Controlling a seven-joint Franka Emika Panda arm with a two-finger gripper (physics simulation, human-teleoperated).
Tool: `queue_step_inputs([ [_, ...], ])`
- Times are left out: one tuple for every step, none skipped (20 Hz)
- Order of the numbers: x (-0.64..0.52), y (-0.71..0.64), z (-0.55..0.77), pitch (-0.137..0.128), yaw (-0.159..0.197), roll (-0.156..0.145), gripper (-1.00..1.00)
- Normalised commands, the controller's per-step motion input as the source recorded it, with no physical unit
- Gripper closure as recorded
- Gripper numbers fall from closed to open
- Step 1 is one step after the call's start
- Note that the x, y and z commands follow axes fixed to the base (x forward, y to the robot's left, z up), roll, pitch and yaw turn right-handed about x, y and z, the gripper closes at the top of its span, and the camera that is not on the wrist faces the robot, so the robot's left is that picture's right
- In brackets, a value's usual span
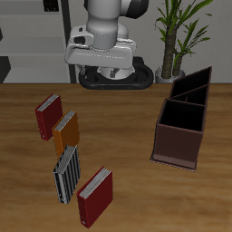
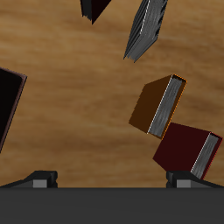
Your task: Place the orange book into the left desk caddy's right compartment
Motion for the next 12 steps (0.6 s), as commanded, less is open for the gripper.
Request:
queue_step_inputs([
  [0.14,-0.32,-0.09,-0.021,0.08,-0.003,-1.0],
  [0.09,-0.29,-0.08,0.001,-0.023,0.048,-1.0],
  [0.13,-0.21,-0.1,-0.048,0.089,0.141,-1.0],
  [0.15,-0.31,-0.14,0.008,0.111,0.088,-1.0],
  [0.08,-0.23,-0.16,0.014,0.056,0.192,-1.0],
  [0.09,-0.47,-0.14,-0.012,-0.002,0.058,-1.0],
  [0.01,-0.18,-0.07,-0.051,0.048,0.088,-1.0],
  [0.04,-0.25,-0.15,-0.026,0.181,0.214,-1.0],
  [0.06,-0.82,-0.05,-0.062,-0.095,-0.154,-1.0],
  [0.08,-0.66,-0.08,-0.022,-0.148,-0.105,-1.0],
  [0.1,-0.43,-0.05,-0.036,0.052,0.065,-1.0],
  [0.09,-0.73,-0.01,-0.047,-0.076,-0.103,-1.0],
])
